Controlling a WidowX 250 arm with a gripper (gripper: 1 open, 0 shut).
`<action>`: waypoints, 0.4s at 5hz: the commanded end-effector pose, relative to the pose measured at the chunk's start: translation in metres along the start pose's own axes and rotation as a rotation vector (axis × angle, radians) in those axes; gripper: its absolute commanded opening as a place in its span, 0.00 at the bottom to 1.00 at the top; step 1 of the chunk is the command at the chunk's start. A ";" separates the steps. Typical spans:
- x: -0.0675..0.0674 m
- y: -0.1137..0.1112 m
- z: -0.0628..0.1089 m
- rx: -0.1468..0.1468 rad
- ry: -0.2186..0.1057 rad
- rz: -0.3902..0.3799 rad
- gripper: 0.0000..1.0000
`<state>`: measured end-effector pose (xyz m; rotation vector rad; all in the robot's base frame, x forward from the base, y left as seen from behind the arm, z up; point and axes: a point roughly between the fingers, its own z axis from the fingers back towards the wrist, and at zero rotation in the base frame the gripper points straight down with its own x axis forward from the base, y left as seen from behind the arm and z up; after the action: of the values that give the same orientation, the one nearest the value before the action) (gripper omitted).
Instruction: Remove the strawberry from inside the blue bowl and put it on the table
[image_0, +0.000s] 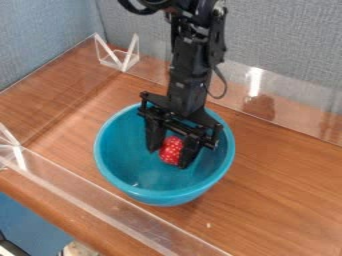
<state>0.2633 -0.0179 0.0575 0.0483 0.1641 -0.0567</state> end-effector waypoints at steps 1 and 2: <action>0.000 0.000 0.013 0.008 -0.053 -0.015 0.00; -0.004 0.003 0.029 0.003 -0.090 -0.018 0.00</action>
<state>0.2602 -0.0165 0.0734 0.0488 0.1262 -0.0789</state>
